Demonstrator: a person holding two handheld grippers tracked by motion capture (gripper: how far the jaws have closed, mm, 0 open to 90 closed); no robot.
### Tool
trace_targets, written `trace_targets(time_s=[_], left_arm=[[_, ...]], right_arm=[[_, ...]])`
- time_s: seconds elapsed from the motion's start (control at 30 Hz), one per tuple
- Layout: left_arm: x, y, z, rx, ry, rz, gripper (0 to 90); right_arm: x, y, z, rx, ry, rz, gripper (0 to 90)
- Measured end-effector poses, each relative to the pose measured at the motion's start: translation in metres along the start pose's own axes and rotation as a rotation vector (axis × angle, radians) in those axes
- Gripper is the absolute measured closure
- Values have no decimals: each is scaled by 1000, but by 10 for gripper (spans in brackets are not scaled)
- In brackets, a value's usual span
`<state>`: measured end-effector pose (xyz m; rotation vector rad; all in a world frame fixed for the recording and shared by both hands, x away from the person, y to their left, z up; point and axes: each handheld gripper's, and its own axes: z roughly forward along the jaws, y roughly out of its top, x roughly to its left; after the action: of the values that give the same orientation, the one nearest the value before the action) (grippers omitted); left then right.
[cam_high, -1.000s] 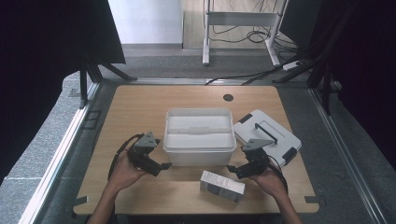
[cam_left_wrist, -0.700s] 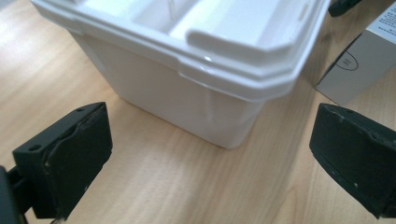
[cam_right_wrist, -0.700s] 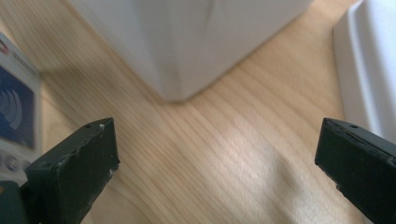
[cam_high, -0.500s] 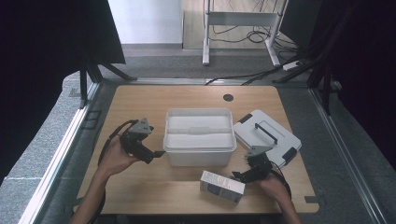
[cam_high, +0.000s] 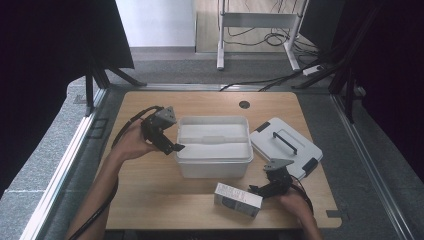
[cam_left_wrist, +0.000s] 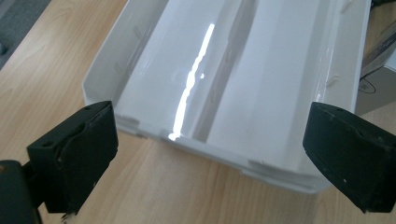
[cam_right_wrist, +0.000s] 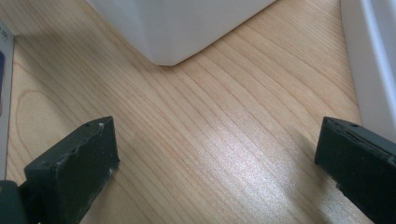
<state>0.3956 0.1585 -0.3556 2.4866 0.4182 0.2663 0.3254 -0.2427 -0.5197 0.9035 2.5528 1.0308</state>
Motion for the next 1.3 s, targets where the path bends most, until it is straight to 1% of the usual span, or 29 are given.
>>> trace_targets(time_s=[0.1, 0.17, 0.2, 0.23, 0.3, 0.33, 0.37, 0.47, 0.57, 0.7, 0.77, 0.8, 0.87, 0.97, 1.07, 1.17, 1.23, 1.3], left_arm=[[4, 13, 4, 17, -23, 43, 48], [4, 23, 7, 29, -26, 81, 78], [4, 27, 8, 27, -36, 98, 105], [4, 32, 10, 28, -44, 111, 151], [3, 41, 14, 32, -54, 134, 182], [3, 46, 16, 34, -67, 151, 215], [2, 48, 18, 35, -71, 161, 249], [-1, 58, 27, 42, -91, 183, 333], [-2, 66, 38, 66, -95, 202, 398], [-3, 72, 51, 97, -115, 218, 487], [-3, 75, 58, 113, -115, 226, 544], [-3, 77, 61, 128, -123, 237, 579], [-2, 80, 67, 141, -136, 246, 634], [-2, 83, 73, 151, -164, 259, 694], [-2, 87, 79, 171, -190, 272, 758], [-1, 90, 86, 202, -203, 298, 814], [-1, 91, 88, 208, -199, 315, 856], [0, 92, 87, 209, -211, 324, 878]], right_arm=[[0, 0, 0, -1, 0, 1, 0], [0, 0, 0, -3, -1, 3, 0], [0, 0, 0, -5, -2, 4, 4], [0, 0, -1, -6, -3, 5, 8], [0, -1, -1, -9, -7, 8, 15], [-1, -1, -1, -9, -9, 6, 17], [-1, -1, -1, -10, -8, 8, 19], [0, -1, -1, -10, -10, 9, 23], [0, -1, -1, -12, -11, 9, 27], [0, -1, -2, -11, -12, 13, 31], [0, -2, -2, -12, -13, 14, 32], [0, -2, -2, -13, -13, 14, 33], [0, -2, -2, -13, -13, 14, 34], [0, -2, -2, -14, -14, 14, 36], [0, -2, -2, -15, -15, 14, 39], [0, -2, -2, -15, -14, 14, 41], [0, -2, -2, -16, -15, 15, 42], [0, -2, -2, -16, -16, 15, 44]])
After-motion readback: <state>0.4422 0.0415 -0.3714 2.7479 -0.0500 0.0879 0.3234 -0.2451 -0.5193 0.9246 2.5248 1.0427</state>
